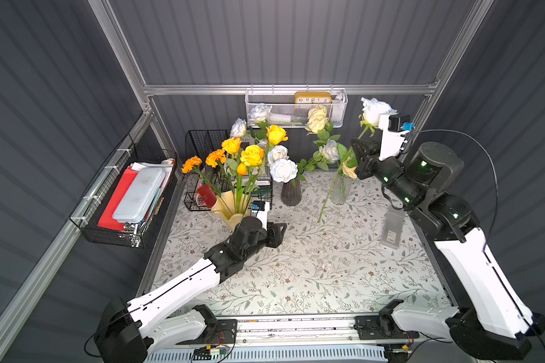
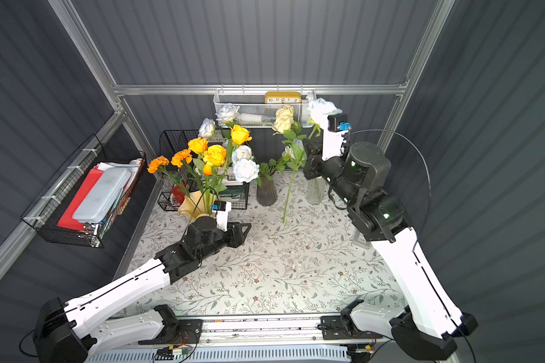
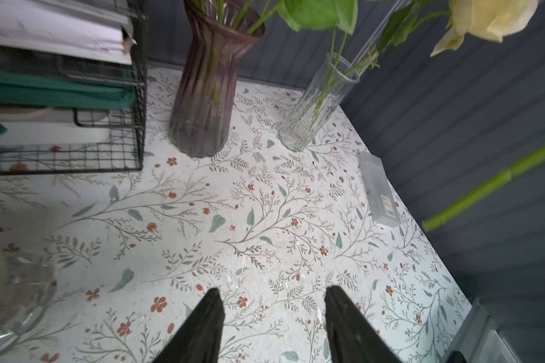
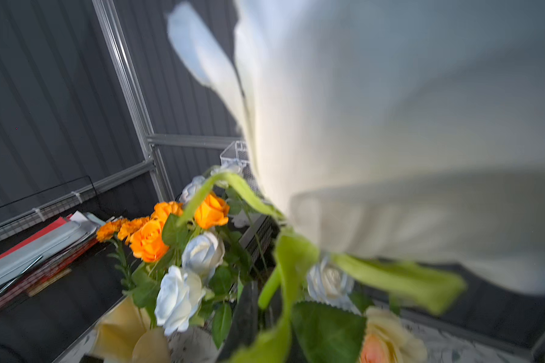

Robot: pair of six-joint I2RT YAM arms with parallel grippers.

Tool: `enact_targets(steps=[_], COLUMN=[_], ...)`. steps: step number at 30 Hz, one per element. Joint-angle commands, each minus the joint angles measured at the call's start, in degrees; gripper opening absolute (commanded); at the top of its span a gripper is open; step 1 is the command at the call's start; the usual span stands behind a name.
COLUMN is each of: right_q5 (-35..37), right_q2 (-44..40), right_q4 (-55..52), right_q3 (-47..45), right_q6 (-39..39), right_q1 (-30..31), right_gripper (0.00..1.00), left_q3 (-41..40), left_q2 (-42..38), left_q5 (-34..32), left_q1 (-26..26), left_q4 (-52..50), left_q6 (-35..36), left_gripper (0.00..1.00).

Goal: Arrange the flowers in different vases according to their colors
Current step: Insert the flower into the vase.

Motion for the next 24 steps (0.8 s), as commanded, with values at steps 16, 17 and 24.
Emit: enact_targets(steps=[16,17,24], right_q5=[5.8,6.0,5.1], right_q2=[27.7,28.9,35.3], right_q4=[39.4,40.5,44.7], right_q3=[10.8,11.1,13.5], right_q6=[-20.5,-21.0,-23.2], right_q1=[1.9,2.0,2.0], right_gripper=[0.0,0.0,0.0], left_q3=[-4.6,-4.6,-4.9], left_q2=[6.5,6.7,7.1], left_q5=[7.3,7.0,5.9], left_q1=[0.3,0.3,0.2], left_q4=[10.9,10.7,10.1], left_q6=[-5.0,-4.9,-4.3], left_gripper=[0.55,0.55,0.54])
